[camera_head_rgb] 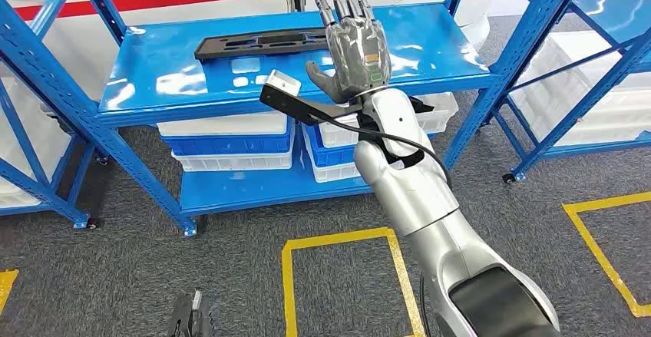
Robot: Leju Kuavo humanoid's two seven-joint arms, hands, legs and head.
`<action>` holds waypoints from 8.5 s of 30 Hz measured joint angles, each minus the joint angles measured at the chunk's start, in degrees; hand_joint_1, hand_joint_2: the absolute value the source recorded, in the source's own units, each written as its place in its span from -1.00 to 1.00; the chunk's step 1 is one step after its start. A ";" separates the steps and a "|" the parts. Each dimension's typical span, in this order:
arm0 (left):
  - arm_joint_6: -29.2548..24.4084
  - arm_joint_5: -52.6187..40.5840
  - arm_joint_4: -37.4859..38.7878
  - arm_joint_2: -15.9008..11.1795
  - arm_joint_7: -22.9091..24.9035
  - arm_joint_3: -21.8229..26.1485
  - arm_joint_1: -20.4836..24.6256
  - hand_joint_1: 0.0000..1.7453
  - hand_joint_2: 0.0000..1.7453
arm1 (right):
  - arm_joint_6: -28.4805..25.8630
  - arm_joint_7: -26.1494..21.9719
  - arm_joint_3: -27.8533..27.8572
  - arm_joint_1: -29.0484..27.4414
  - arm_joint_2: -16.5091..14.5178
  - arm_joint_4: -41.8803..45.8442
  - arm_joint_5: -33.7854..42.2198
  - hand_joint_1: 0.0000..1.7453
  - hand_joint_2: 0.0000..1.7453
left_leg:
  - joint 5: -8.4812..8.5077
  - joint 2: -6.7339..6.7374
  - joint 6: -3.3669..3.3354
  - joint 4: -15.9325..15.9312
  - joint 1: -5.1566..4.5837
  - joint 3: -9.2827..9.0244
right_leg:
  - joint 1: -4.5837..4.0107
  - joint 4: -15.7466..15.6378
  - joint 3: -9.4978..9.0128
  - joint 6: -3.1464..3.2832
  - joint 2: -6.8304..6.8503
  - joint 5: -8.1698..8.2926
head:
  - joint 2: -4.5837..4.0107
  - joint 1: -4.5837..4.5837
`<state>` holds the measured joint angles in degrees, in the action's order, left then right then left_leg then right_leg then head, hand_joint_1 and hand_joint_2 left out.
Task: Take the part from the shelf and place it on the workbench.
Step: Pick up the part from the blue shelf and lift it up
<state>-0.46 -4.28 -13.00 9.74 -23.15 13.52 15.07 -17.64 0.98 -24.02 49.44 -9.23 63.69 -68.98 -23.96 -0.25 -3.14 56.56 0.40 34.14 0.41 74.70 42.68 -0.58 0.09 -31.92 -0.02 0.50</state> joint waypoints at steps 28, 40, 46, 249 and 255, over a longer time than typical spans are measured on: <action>0.92 0.86 -0.22 -0.02 -1.61 3.17 -0.30 -1.00 -1.00 | -0.77 -1.27 -0.46 1.38 -2.03 -1.89 1.22 -1.00 1.00 | 0.47 0.05 1.04 0.17 0.48 0.91 | 0.34 -14.94 -7.65 -0.76 -0.03 5.28 | 0.00 0.36; 1.44 1.22 -0.22 -0.01 -1.89 4.21 -0.58 -1.00 -1.00 | -0.74 -1.30 -0.76 2.49 -2.55 -3.25 1.23 -1.00 1.00 | -1.52 -0.89 1.59 0.66 -0.21 -0.36 | 0.17 -17.69 -6.91 -0.43 -0.13 8.58 | 0.01 0.25; 1.44 1.22 -0.28 -0.05 -1.97 4.58 -0.77 -1.00 -1.00 | -0.72 -1.29 -0.84 2.86 -3.44 -3.47 1.25 -1.00 1.00 | -7.03 -0.19 3.63 13.46 0.68 6.31 | 0.77 -18.04 -8.22 1.50 -0.16 7.88 | 0.00 0.62; -13.81 -17.75 2.25 -2.81 36.06 3.95 -10.08 -1.00 -1.00 | -6.86 4.85 -2.96 -1.33 -3.92 -37.60 -3.19 1.00 1.00 | -3.46 0.18 2.83 -0.92 0.16 -4.22 | 0.42 -17.70 -7.33 0.19 -0.77 8.86 | 0.00 0.36; -15.76 -17.92 2.25 -2.85 29.29 3.96 -10.06 -1.00 -1.00 | -7.59 2.19 -1.53 -2.63 -3.77 -36.03 -3.74 1.00 1.00 | -3.46 0.14 2.83 -0.91 0.16 -4.23 | 0.42 -17.70 -7.33 0.18 -0.76 8.86 | 0.00 0.36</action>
<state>-16.22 -22.21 -10.75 6.88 6.15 17.48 5.01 -25.23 3.17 -25.55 46.81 -13.01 27.66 -72.72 -27.43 -0.11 -0.31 55.65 0.56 29.90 0.83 57.00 35.35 -0.39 -0.67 -23.05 -0.02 0.86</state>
